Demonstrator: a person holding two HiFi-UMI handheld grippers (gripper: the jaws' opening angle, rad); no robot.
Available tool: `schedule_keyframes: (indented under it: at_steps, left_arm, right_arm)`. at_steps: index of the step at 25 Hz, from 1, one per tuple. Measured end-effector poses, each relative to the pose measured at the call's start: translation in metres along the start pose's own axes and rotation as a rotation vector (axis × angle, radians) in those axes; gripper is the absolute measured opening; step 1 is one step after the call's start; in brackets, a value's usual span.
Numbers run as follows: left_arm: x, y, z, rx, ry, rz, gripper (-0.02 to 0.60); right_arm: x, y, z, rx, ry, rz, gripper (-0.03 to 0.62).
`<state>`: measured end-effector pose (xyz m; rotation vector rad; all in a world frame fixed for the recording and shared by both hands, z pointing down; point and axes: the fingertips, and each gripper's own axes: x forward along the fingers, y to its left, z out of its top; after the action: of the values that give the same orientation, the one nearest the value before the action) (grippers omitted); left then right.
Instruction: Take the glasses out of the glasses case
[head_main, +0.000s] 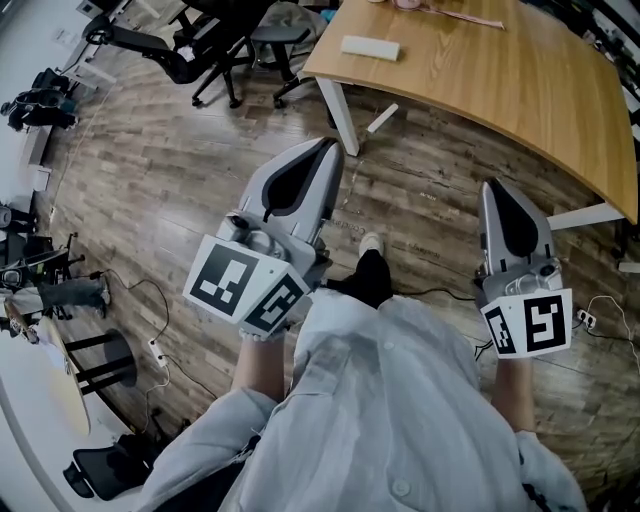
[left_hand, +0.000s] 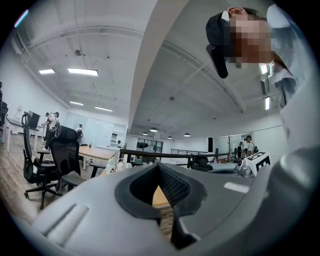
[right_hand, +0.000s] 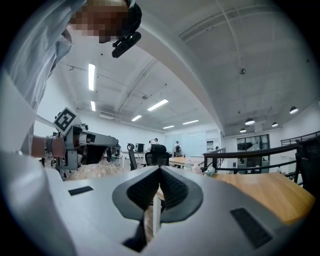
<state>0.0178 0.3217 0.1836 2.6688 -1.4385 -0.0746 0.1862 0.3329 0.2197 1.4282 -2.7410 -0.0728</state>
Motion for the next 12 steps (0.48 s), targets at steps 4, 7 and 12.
schedule_keyframes:
  at_steps: [4,7,12]
  left_arm:
    - [0.024,0.024,0.005,-0.006,-0.005,-0.014,0.003]
    - [0.040,0.041,0.010,-0.005,-0.007,-0.031,0.003]
    - [0.064,0.072,0.018,-0.010,-0.015,-0.052,0.003]
  right_arm:
    - [0.029,-0.011,0.005,-0.008,-0.003,-0.009,0.002]
    - [0.051,-0.017,0.008,-0.017,0.003,-0.020,0.002]
    - [0.086,-0.023,0.009,-0.041,0.026,-0.032,0.002]
